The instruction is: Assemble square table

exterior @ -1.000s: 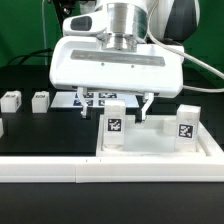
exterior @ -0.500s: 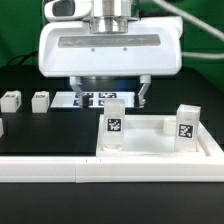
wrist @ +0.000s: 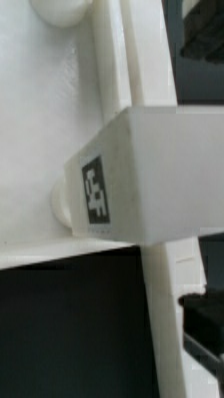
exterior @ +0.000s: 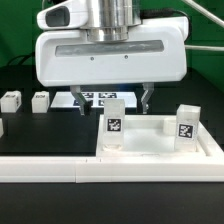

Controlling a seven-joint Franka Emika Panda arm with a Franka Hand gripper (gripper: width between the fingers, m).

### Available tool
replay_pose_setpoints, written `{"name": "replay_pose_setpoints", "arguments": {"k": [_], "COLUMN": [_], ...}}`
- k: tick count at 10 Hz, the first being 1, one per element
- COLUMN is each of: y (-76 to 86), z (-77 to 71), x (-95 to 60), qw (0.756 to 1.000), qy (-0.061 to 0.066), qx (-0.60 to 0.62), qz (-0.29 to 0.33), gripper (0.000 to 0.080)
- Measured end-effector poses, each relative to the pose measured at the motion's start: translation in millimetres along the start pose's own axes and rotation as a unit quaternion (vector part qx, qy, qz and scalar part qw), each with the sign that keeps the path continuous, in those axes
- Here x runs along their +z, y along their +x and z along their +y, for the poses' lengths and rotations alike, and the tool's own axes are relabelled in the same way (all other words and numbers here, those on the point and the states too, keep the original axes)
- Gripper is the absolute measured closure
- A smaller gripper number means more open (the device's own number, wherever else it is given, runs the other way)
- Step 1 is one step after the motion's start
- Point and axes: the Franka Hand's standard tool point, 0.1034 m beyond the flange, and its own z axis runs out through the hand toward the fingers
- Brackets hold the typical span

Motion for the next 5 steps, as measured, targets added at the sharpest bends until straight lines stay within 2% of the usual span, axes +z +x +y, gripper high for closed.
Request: {"name": "replay_pose_setpoints", "arguments": {"k": [2, 3, 4, 5], "y": [-0.5, -7.5, -6.9, -6.0], "z": [1.2, 5.3, 6.4, 6.4], "x": [1.2, 6.1, 6.7, 7.4], "qw": [1.0, 0.999, 0.998, 0.999], "qy": [0.0, 0.0, -0.001, -0.002], "qx": [0.001, 0.013, 0.024, 0.024], "qz": [-0.001, -0.03, -0.055, -0.049], "gripper": [0.0151, 0.0151, 0.0151, 0.0151]}}
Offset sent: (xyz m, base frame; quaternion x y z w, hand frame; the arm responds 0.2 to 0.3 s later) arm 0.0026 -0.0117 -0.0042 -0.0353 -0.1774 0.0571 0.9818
